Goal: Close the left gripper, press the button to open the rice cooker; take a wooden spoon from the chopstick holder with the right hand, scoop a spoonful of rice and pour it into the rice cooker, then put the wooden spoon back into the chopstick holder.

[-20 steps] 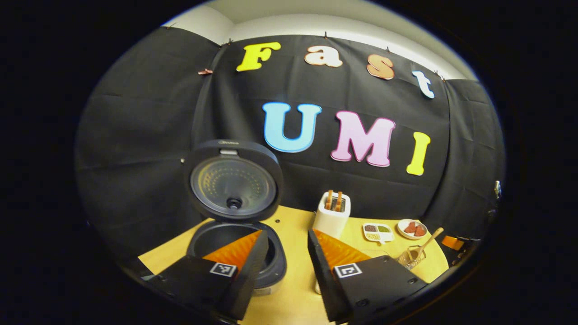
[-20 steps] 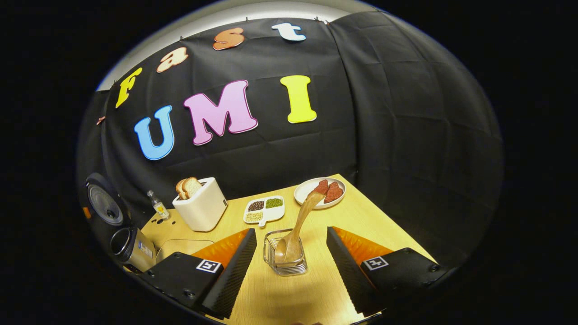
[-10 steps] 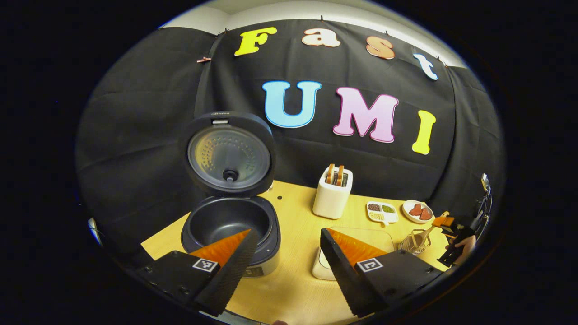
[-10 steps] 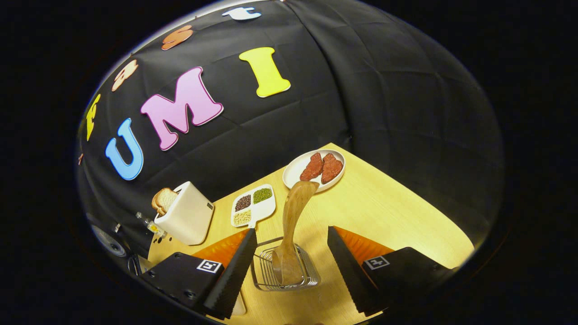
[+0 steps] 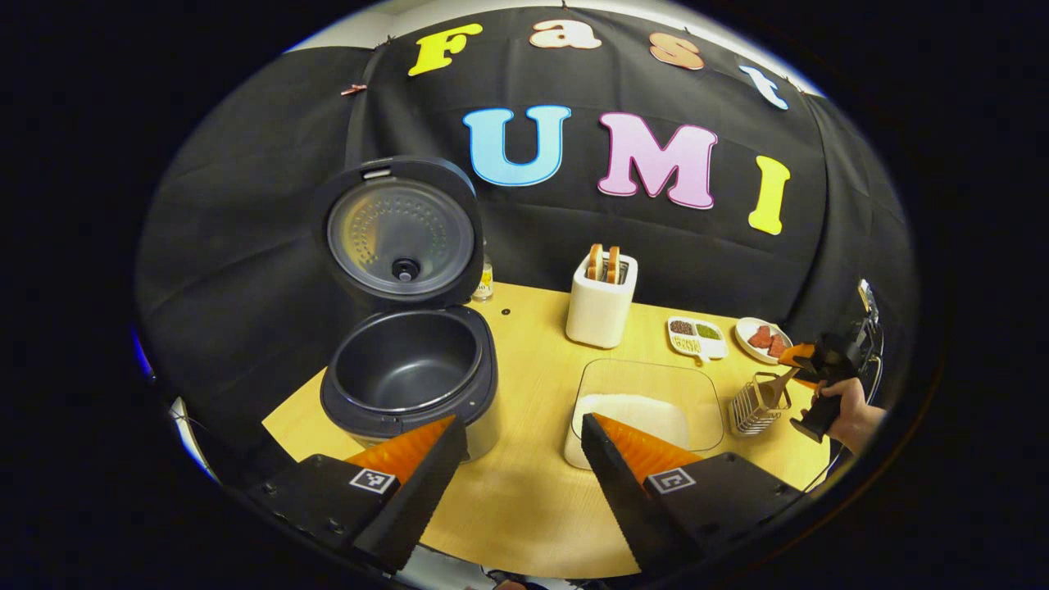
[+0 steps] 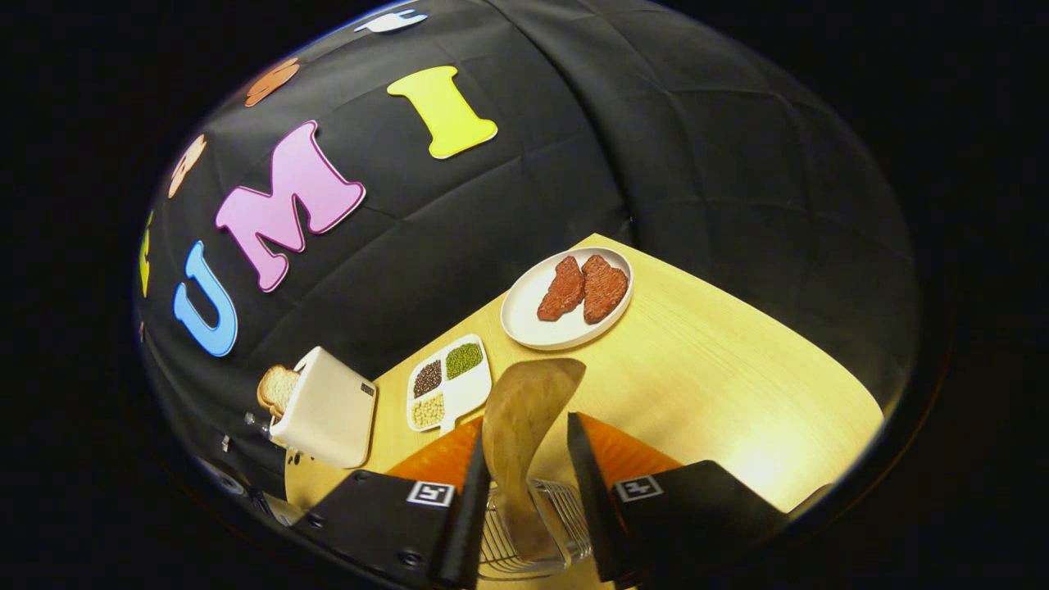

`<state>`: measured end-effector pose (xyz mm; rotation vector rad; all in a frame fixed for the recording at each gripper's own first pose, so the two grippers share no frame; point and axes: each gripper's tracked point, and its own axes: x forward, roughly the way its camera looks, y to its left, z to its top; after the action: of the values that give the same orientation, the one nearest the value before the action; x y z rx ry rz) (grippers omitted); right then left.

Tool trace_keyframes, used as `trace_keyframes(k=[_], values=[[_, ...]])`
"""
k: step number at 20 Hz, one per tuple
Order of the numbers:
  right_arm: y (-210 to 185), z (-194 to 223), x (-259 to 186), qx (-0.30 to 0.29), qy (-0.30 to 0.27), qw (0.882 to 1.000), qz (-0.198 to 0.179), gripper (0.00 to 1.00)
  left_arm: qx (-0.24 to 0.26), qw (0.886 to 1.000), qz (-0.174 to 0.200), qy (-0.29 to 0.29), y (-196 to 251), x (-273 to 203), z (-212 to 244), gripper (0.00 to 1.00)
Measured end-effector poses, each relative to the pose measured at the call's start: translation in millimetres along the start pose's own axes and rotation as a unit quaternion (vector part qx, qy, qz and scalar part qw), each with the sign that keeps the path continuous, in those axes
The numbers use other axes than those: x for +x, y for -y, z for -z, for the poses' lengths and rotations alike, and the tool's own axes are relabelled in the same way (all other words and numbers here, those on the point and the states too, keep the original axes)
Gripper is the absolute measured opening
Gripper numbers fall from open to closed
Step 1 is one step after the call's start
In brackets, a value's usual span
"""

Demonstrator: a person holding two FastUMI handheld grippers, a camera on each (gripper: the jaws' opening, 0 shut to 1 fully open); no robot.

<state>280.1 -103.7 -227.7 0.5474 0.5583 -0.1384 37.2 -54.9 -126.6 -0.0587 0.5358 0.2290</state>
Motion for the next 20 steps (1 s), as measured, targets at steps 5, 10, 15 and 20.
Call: trace_keyframes(k=[5, 10, 15, 20], values=[[-6, -1, 6, 0.021, 0.004, 1.0, 0.008, 0.15, 0.012, 1.0, 0.012, -0.015, 15, -5, 15, 0.96], [-24, -18, -32, 0.008, 0.023, 1.0, -0.015, 0.2, -0.001, 1.0, 0.029, -0.007, 17, -6, 16, 0.96], [-55, -42, -71, -0.018, 0.074, 0.996, -0.038, 0.19, -0.028, 0.999, 0.032, 0.005, -13, -10, 13, 0.96], [-83, -43, -113, -0.045, 0.097, 0.994, -0.038, 0.19, 0.024, 0.998, 0.026, 0.044, -54, -13, -2, 0.96]])
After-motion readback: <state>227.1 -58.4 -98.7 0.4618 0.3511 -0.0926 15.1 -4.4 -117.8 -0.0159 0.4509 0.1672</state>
